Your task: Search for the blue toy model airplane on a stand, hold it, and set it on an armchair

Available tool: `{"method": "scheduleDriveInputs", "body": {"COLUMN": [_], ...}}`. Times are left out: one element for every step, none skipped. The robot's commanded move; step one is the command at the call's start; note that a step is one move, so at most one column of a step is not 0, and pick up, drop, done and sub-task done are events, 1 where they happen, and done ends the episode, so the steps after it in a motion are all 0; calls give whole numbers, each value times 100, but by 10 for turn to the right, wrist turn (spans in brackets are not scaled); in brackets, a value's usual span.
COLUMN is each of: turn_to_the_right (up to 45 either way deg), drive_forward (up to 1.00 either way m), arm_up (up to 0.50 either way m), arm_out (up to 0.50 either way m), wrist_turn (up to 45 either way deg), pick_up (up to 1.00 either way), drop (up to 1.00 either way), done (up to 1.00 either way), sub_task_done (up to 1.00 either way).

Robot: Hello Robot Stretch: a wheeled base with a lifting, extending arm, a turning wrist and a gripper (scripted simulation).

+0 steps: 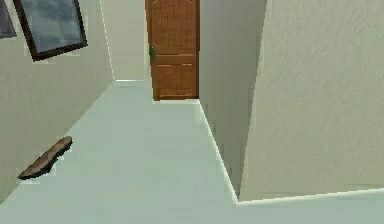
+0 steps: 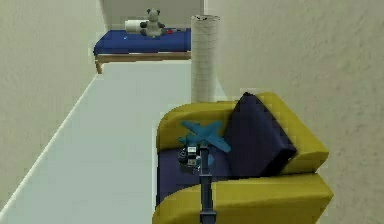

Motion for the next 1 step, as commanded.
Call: {"method": "scheduleDriveInputs", "body": {"turn_to_the_right": [0], "drive_forward": [0], "arm_up": [0], "arm_out": [0], "wrist_turn": [0], "pick_up": [0], "drop": [100], "done": [0], "sub_task_done": [0]}}
